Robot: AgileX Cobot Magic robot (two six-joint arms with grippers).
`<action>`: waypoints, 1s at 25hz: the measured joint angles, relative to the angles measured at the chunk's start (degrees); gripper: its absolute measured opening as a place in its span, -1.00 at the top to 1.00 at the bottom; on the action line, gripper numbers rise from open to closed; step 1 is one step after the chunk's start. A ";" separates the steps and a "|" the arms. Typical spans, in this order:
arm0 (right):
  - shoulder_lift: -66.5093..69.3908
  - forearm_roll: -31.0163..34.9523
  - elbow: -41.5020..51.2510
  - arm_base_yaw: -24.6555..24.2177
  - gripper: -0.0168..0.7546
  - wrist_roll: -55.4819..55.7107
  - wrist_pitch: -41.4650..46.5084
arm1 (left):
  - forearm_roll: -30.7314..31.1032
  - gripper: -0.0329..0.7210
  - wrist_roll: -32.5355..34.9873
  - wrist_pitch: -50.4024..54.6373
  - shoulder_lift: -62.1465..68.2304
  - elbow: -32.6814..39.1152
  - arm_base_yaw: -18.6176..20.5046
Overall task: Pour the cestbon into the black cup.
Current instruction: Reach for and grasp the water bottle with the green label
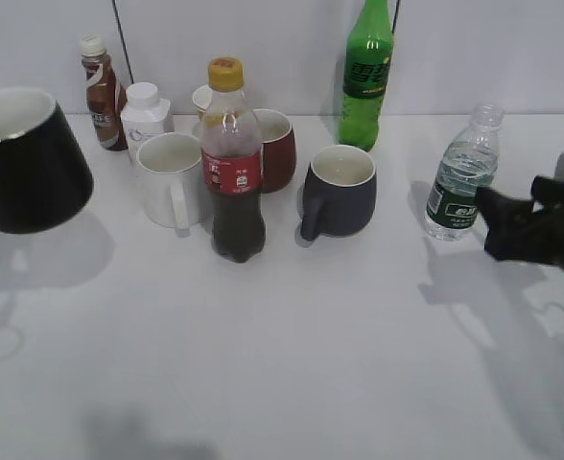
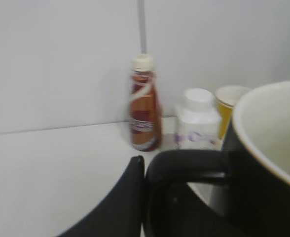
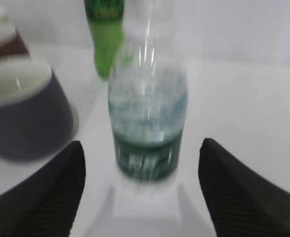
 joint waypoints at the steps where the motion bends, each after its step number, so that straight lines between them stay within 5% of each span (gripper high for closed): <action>1: 2.07 -0.08 0.00 0.00 -0.48 0.00 -1.22 | -1.86 0.78 0.44 0.99 -0.99 0.00 -0.25; 22: 19.09 -0.92 -22.45 0.05 -0.57 3.76 3.04 | 0.89 0.79 4.17 4.62 -4.01 0.00 -0.54; 25: 20.87 -1.03 -24.20 0.05 -0.40 4.00 3.40 | 1.02 0.79 4.29 4.62 -4.01 0.00 -0.54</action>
